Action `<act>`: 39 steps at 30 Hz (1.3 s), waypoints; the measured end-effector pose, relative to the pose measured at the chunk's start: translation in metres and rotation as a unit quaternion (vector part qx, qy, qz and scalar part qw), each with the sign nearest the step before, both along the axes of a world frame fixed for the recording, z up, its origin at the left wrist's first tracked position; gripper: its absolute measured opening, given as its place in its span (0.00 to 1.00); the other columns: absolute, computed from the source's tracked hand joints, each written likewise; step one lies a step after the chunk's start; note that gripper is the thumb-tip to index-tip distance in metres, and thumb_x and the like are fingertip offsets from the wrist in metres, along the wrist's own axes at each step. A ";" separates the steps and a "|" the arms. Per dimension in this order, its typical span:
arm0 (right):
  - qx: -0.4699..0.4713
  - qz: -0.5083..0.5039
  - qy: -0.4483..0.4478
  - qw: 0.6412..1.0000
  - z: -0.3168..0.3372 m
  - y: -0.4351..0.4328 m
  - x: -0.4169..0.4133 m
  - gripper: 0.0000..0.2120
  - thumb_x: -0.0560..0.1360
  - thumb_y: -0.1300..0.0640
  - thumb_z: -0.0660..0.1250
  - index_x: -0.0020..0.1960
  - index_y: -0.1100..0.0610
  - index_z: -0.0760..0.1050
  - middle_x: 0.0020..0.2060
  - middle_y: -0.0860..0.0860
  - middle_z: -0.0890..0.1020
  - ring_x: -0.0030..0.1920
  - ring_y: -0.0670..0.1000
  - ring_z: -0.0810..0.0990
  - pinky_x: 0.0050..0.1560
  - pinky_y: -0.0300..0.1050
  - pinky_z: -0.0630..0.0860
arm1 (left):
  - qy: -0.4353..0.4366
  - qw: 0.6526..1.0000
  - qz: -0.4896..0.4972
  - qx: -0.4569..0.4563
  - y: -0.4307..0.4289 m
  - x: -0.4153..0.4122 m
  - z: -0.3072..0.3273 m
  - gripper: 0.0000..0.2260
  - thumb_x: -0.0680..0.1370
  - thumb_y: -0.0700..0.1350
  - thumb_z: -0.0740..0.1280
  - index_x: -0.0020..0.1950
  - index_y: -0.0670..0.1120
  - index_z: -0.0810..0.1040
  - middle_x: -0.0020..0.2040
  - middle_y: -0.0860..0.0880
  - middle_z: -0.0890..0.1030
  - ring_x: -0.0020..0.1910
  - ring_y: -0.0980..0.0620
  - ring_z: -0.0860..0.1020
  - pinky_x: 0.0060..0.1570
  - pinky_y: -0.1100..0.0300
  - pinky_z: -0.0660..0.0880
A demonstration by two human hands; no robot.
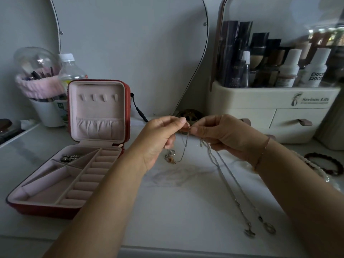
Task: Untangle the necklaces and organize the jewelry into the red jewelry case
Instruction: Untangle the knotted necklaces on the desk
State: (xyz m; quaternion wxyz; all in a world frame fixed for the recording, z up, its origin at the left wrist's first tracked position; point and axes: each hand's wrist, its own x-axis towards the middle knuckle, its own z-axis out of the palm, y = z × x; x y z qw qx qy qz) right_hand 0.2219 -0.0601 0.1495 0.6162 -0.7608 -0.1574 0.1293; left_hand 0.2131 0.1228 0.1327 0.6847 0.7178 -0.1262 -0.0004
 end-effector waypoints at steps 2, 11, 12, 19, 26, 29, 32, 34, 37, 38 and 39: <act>0.013 -0.003 -0.011 1.000 0.000 -0.001 0.002 0.14 0.65 0.54 0.71 0.46 0.62 0.79 0.22 0.48 0.67 0.24 0.46 0.59 0.24 0.37 0.58 | 0.007 1.000 0.000 -0.006 0.000 0.000 0.000 0.08 0.79 0.46 0.64 0.46 0.43 0.79 0.22 0.55 0.71 0.23 0.57 0.62 0.27 0.65 0.60; 0.017 -0.005 -0.018 1.000 -0.002 0.000 0.002 0.10 0.63 0.58 0.71 0.42 0.60 0.78 0.26 0.48 0.73 0.27 0.45 0.64 0.29 0.36 0.62 | 0.030 0.999 -0.002 -0.027 -0.004 0.000 -0.001 0.08 0.81 0.45 0.62 0.44 0.44 0.77 0.24 0.53 0.65 0.21 0.59 0.60 0.21 0.69 0.58; 0.012 0.001 -0.008 1.000 -0.002 0.001 0.002 0.10 0.62 0.58 0.72 0.42 0.60 0.78 0.26 0.49 0.73 0.27 0.45 0.64 0.29 0.37 0.62 | 0.027 0.999 -0.005 -0.029 -0.004 0.000 -0.001 0.08 0.80 0.45 0.62 0.44 0.44 0.77 0.24 0.54 0.63 0.21 0.59 0.59 0.21 0.69 0.58; 0.065 0.072 0.074 0.993 -0.003 0.001 0.000 0.10 0.71 0.51 0.66 0.44 0.57 0.80 0.28 0.50 0.67 0.27 0.45 0.59 0.27 0.37 0.54 | 0.015 0.999 -0.008 -0.028 -0.003 -0.001 0.001 0.07 0.78 0.45 0.65 0.42 0.46 0.78 0.23 0.55 0.60 0.22 0.58 0.56 0.20 0.68 0.57; 0.071 0.041 0.065 0.994 -0.003 0.003 0.000 0.05 0.67 0.56 0.70 0.40 0.57 0.79 0.24 0.49 0.64 0.23 0.45 0.57 0.21 0.34 0.54 | 0.009 1.000 -0.007 -0.015 -0.004 -0.004 0.002 0.07 0.78 0.45 0.66 0.43 0.43 0.78 0.22 0.55 0.59 0.22 0.57 0.55 0.21 0.66 0.55; 0.077 0.024 0.059 0.995 -0.004 0.003 0.000 0.03 0.66 0.57 0.71 0.38 0.56 0.78 0.25 0.50 0.64 0.24 0.46 0.58 0.23 0.36 0.54 | 0.011 1.000 -0.001 -0.005 -0.004 -0.004 0.002 0.07 0.77 0.45 0.67 0.42 0.44 0.78 0.22 0.55 0.60 0.22 0.57 0.56 0.22 0.66 0.55; 0.085 0.018 0.066 0.994 -0.004 0.002 0.001 0.05 0.67 0.57 0.70 0.40 0.58 0.77 0.24 0.49 0.64 0.23 0.45 0.58 0.23 0.36 0.54 | 0.016 1.000 0.001 0.000 -0.004 -0.004 0.002 0.07 0.76 0.46 0.68 0.41 0.44 0.77 0.22 0.55 0.60 0.22 0.57 0.56 0.21 0.65 0.56; 0.088 0.015 0.071 0.993 -0.004 0.002 0.002 0.04 0.70 0.57 0.68 0.42 0.59 0.77 0.24 0.49 0.63 0.23 0.45 0.57 0.22 0.36 0.53 | 0.017 1.000 0.001 0.000 -0.004 -0.004 0.002 0.07 0.76 0.46 0.68 0.41 0.45 0.77 0.22 0.55 0.60 0.21 0.57 0.56 0.21 0.65 0.56; 0.094 0.019 0.081 0.992 -0.004 0.001 0.001 0.07 0.70 0.55 0.68 0.44 0.59 0.79 0.22 0.48 0.60 0.23 0.45 0.55 0.24 0.38 0.50 | 0.016 1.000 -0.001 -0.005 -0.003 -0.004 0.002 0.06 0.77 0.46 0.68 0.41 0.45 0.77 0.22 0.55 0.60 0.21 0.57 0.56 0.21 0.66 0.56; 0.095 0.026 0.084 0.992 -0.003 0.001 0.001 0.08 0.69 0.54 0.68 0.44 0.58 0.79 0.22 0.47 0.60 0.22 0.45 0.54 0.24 0.38 0.50 | 0.016 1.000 -0.001 -0.006 -0.003 -0.004 0.003 0.06 0.77 0.46 0.68 0.41 0.45 0.77 0.22 0.55 0.61 0.22 0.57 0.56 0.21 0.66 0.56; 0.096 0.035 0.088 0.991 -0.003 0.001 0.000 0.08 0.69 0.54 0.68 0.45 0.58 0.80 0.21 0.47 0.60 0.22 0.45 0.54 0.23 0.38 0.50 | 0.016 1.000 -0.001 -0.007 -0.003 -0.004 0.002 0.06 0.76 0.46 0.68 0.41 0.46 0.77 0.22 0.55 0.61 0.22 0.57 0.56 0.21 0.66 0.56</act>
